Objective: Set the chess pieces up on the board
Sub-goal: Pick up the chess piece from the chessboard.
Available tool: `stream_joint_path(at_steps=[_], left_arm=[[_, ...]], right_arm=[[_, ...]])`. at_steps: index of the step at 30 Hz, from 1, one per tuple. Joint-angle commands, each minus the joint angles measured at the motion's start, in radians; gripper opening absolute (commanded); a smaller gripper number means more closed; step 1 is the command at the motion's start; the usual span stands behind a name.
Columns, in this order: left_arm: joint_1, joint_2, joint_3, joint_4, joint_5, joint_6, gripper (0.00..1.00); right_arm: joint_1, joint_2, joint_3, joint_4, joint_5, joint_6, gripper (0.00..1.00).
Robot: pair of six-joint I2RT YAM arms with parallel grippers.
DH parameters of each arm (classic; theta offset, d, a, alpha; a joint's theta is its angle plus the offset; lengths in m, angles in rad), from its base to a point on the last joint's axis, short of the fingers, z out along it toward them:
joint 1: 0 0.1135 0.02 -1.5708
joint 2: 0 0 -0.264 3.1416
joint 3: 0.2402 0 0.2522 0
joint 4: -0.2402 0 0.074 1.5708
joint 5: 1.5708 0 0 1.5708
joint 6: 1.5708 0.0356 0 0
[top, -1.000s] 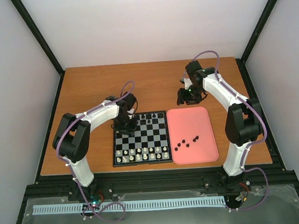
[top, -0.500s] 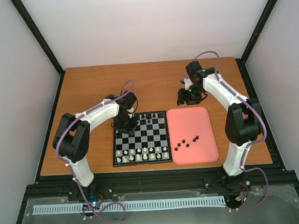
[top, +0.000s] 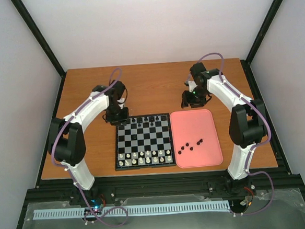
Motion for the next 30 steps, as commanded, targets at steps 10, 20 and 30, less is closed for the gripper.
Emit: stream_joint_path(at_steps=[10,20,30], left_arm=[[-0.096,-0.025,-0.064,0.042,0.148,-0.015,0.39],[-0.1,0.026,-0.101,0.091,0.122,-0.02,0.35],[-0.1,0.053,-0.131,0.122,0.118,-0.024,0.35]], right_arm=[[-0.014,0.031,0.026,0.002,-0.008,-0.011,0.53],[-0.014,0.033,0.032,-0.008,-0.006,-0.015,0.53],[-0.014,0.038,0.034,-0.008,-0.009,-0.016,0.53]])
